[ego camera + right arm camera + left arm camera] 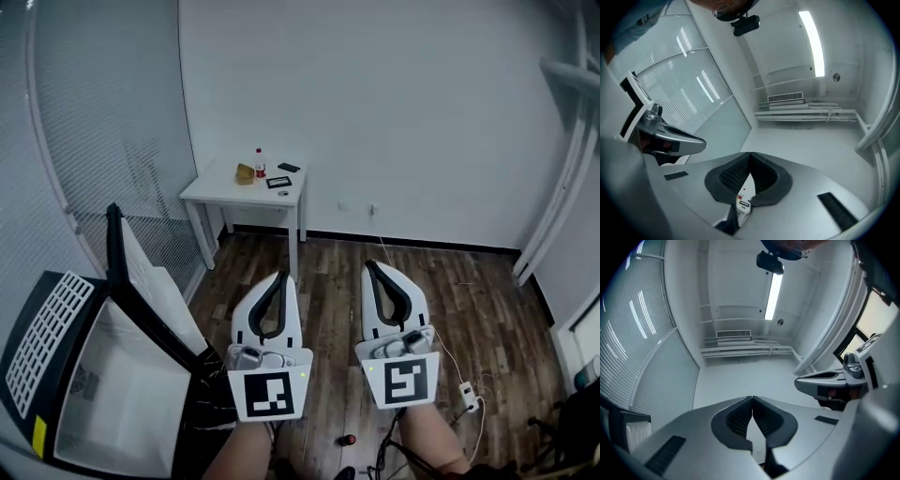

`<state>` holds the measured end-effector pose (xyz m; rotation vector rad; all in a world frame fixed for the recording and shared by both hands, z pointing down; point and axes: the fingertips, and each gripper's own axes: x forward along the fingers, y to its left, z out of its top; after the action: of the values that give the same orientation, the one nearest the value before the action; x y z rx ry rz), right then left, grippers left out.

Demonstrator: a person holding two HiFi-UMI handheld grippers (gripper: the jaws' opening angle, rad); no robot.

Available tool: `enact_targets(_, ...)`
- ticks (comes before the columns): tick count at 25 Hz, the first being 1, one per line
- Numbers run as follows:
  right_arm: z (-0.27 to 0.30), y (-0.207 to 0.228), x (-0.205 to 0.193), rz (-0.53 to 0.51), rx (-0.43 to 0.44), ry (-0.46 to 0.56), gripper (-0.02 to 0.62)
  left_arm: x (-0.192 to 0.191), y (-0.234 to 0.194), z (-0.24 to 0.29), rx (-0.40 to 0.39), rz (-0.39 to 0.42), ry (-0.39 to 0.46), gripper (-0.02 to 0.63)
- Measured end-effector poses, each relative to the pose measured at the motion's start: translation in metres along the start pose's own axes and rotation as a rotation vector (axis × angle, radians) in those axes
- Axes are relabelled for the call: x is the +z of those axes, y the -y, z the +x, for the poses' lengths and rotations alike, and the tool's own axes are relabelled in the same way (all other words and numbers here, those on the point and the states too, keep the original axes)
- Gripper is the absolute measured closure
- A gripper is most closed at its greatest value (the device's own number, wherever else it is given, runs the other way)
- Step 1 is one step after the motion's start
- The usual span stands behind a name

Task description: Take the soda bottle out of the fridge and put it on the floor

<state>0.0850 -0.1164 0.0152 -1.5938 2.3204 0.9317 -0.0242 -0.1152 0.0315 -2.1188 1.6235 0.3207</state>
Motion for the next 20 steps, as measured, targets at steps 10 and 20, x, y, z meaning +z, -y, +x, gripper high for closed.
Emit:
enact_targets(10,-0.013,-0.003,0.018,0.012,-0.018,0.017,0.584,0.014,0.003,-0.017,-0.003,-0.034,0.019,0.589)
enact_targets(20,-0.017,0.004,0.013,0.017,-0.017,0.013,0.584,0.016,0.015,-0.010,-0.013,-0.024,0.027,0.589)
